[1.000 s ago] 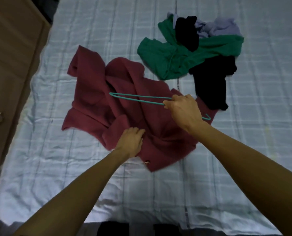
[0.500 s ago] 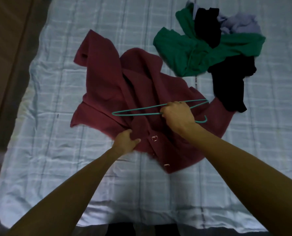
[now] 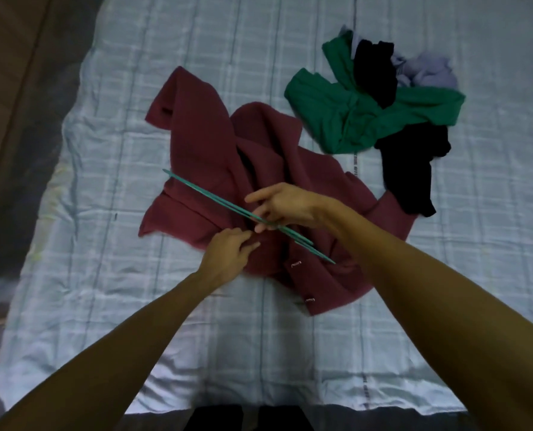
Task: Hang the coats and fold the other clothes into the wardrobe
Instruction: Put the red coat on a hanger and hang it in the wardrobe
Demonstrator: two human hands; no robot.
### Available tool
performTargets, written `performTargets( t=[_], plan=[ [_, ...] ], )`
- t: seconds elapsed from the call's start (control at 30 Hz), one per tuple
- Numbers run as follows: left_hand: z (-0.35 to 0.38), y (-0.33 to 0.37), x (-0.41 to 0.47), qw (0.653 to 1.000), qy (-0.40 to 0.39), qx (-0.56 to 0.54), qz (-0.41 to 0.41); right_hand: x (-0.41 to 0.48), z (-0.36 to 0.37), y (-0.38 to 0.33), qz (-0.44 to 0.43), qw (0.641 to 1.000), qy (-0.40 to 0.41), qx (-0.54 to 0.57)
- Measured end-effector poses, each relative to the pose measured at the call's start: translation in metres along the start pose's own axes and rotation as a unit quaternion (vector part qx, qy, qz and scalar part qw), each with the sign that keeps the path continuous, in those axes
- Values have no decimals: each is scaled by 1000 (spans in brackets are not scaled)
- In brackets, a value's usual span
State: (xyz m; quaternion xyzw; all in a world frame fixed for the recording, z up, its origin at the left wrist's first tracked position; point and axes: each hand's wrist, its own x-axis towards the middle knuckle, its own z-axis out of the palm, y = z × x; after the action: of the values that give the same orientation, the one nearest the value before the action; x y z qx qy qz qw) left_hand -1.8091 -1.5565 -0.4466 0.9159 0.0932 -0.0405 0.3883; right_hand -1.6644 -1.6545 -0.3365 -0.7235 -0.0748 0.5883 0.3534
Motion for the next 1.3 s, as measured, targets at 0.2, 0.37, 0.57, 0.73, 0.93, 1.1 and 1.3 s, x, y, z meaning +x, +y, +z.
performTargets(
  t=[0.2, 0.37, 0.57, 0.73, 0.93, 1.1, 1.3],
  plan=[
    [-20, 7, 2, 988, 42, -69, -130, -26, -25, 10, -105, 970, -114, 187],
    [-27, 26, 13, 978, 63, -84, -180, -38, -32, 19, -178, 970, -7, 166],
    [-48, 64, 28, 976, 124, -77, -161, -37, -45, 20, -197, 948, 247, 38],
    [-77, 106, 48, 976, 166, -62, -127, -54, -44, 29, -169, 952, 253, -42],
    [-106, 151, 49, 977, 189, -22, -102, -86, -41, 28, -184, 966, 177, -36],
    [-122, 182, 40, 980, 190, -19, -62, -105, -40, 18, -241, 922, 291, -87],
    [-160, 227, 39, 974, 227, -5, -12, -146, -61, -20, -304, 876, 362, -96]
  ],
)
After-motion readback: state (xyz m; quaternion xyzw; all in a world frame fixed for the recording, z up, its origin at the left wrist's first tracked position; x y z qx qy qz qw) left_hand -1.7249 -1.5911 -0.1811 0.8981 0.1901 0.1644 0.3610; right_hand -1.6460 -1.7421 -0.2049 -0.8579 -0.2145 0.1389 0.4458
